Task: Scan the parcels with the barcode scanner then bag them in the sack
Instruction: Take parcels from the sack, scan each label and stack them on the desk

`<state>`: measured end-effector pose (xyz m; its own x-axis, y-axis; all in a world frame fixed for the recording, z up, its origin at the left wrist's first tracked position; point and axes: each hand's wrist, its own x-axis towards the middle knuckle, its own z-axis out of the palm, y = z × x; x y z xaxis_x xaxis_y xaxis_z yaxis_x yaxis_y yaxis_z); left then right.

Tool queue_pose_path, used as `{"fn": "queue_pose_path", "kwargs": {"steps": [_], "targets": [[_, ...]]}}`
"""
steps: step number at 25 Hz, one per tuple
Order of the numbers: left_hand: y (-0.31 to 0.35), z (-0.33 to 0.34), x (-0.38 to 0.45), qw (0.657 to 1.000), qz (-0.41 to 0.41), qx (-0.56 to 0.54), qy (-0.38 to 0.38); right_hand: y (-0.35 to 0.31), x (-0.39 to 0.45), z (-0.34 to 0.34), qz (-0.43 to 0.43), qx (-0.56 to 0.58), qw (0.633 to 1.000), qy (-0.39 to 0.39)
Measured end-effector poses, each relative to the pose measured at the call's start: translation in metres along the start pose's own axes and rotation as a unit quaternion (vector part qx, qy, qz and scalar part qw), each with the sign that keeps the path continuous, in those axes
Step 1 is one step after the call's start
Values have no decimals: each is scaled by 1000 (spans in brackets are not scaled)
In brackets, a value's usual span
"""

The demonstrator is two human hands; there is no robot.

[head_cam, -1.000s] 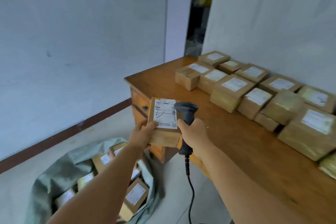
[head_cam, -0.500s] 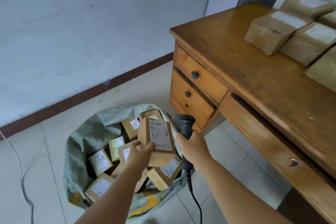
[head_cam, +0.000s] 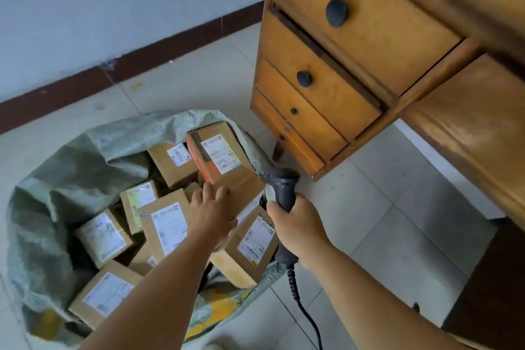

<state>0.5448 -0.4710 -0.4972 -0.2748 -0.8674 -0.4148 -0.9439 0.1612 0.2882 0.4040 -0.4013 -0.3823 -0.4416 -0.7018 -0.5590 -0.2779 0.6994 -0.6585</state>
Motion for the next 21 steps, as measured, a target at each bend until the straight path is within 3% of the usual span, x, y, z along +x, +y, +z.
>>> {"fn": "queue_pose_path", "kwargs": {"steps": [5,8,10,14,17,21], "targets": [[-11,46,41,989,67,129,1,24,35,21,15,17,1000,10],[-21,60,45,985,41,153,-67,29,45,28,15,13,1000,5],[-19,59,38,990,5,101,-101,28,45,30,18,11,1000,2],[14,13,12,995,-40,-89,-36,8,22,14,8,29,1000,0],[56,-41,-17,971,-62,-230,17,-18,-10,-21,-12,53,998,14],[126,-116,-67,946,-30,-316,67,-49,-62,-98,-40,90,994,56]]}}
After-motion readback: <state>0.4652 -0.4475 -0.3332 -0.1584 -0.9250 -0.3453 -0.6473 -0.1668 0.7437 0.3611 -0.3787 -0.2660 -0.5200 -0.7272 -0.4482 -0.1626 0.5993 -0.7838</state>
